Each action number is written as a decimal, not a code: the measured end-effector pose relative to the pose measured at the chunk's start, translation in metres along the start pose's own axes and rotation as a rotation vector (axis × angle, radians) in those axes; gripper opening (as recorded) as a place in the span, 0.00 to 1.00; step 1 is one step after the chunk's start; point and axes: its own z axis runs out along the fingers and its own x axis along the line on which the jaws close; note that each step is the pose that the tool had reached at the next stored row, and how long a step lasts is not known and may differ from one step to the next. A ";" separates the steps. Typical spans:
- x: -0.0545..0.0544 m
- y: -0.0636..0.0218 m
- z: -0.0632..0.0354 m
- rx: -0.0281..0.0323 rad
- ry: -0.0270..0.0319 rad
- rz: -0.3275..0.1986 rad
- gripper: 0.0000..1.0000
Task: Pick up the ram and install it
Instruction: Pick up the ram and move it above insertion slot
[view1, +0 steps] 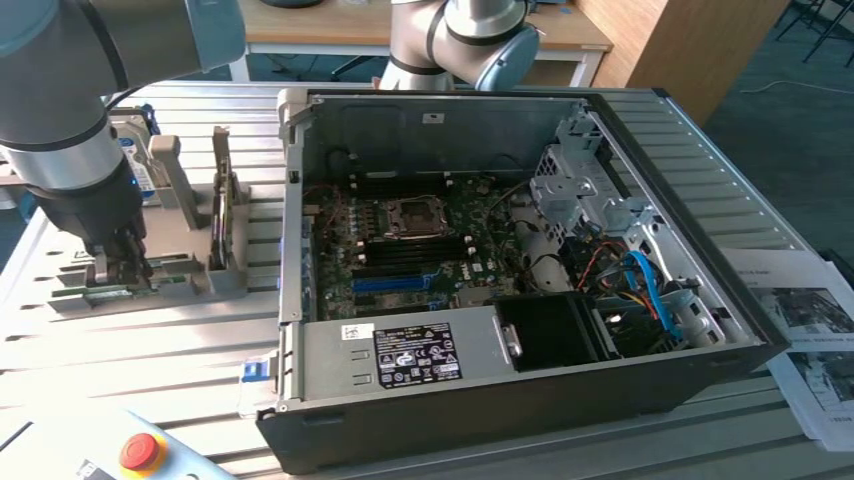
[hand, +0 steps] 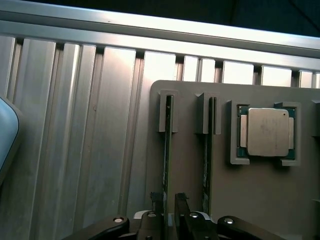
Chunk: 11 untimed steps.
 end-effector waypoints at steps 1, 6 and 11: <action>0.000 0.0000 0.0000 0.0000 0.0001 0.000 0.24; 0.000 -0.0015 0.0001 0.0002 -0.0001 0.000 0.24; 0.000 -0.0017 0.0000 0.0001 0.0000 0.000 0.24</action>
